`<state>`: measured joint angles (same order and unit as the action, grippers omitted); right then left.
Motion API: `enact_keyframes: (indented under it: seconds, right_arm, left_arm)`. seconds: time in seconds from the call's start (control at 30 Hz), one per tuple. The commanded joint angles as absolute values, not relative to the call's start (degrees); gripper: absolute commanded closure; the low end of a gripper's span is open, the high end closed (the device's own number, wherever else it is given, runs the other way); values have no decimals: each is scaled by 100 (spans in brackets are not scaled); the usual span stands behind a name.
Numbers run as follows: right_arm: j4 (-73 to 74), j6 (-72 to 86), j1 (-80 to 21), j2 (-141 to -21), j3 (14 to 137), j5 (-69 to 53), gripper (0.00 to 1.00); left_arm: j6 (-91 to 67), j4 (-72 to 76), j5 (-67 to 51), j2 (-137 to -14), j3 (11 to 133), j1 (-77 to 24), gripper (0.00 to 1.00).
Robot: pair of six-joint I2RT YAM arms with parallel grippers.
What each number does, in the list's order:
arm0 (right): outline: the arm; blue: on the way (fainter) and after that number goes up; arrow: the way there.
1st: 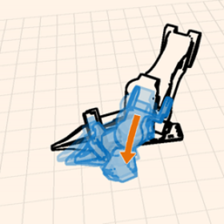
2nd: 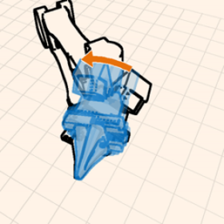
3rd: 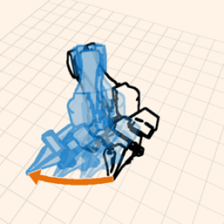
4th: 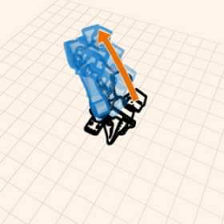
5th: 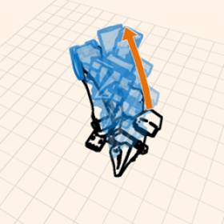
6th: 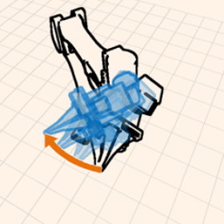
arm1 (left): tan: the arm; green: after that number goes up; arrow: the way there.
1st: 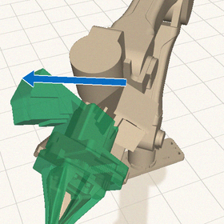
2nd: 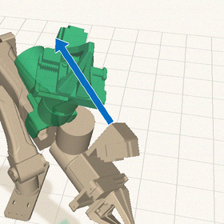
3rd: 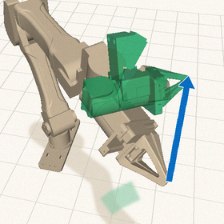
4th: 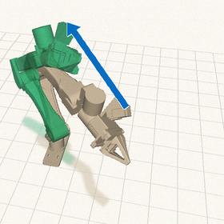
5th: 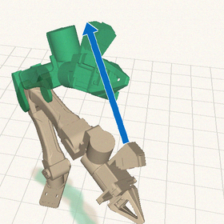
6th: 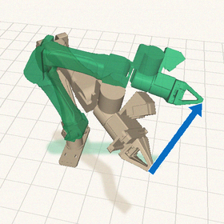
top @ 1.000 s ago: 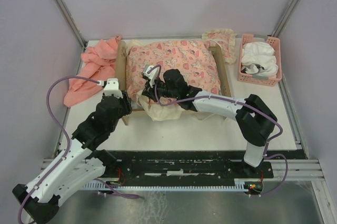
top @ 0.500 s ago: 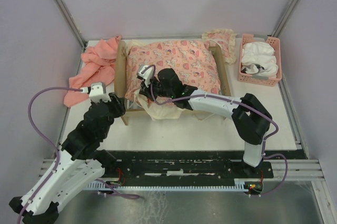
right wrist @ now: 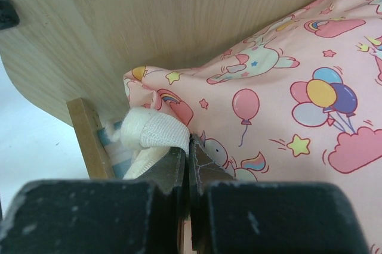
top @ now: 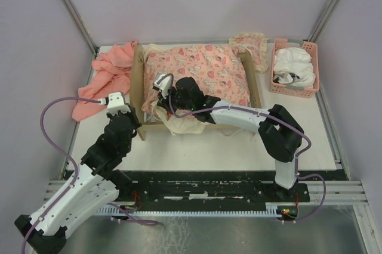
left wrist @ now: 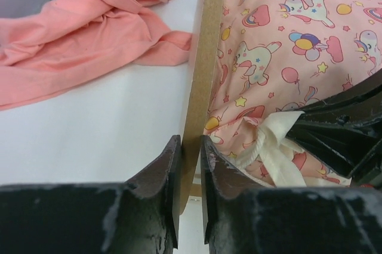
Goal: Set up the pet bed
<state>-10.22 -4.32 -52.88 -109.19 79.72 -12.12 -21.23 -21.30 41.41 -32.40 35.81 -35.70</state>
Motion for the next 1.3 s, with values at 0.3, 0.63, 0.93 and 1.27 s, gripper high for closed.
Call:
enact_keyframes:
  seconds: [0.3,0.63,0.93,1.27]
  right_arm:
    - [-813,-851,-5299,-11346,8866,-830,93]
    - [-778,-1020,-5298,-11598,9082,-555,92]
    - [-822,-987,-5299,-11560,9060,-537,92]
    - [-854,-856,-5291,-11504,9030,-557,92]
  left_arm:
    - [-914,-128,3537,-4772,3853,-2691,85]
    - [-1494,-554,2927,-5128,4209,-2073,61]
    - [-3059,-2494,2489,-4445,4272,-2083,47]
    - [-3844,-1666,2045,-4092,2771,-2180,51]
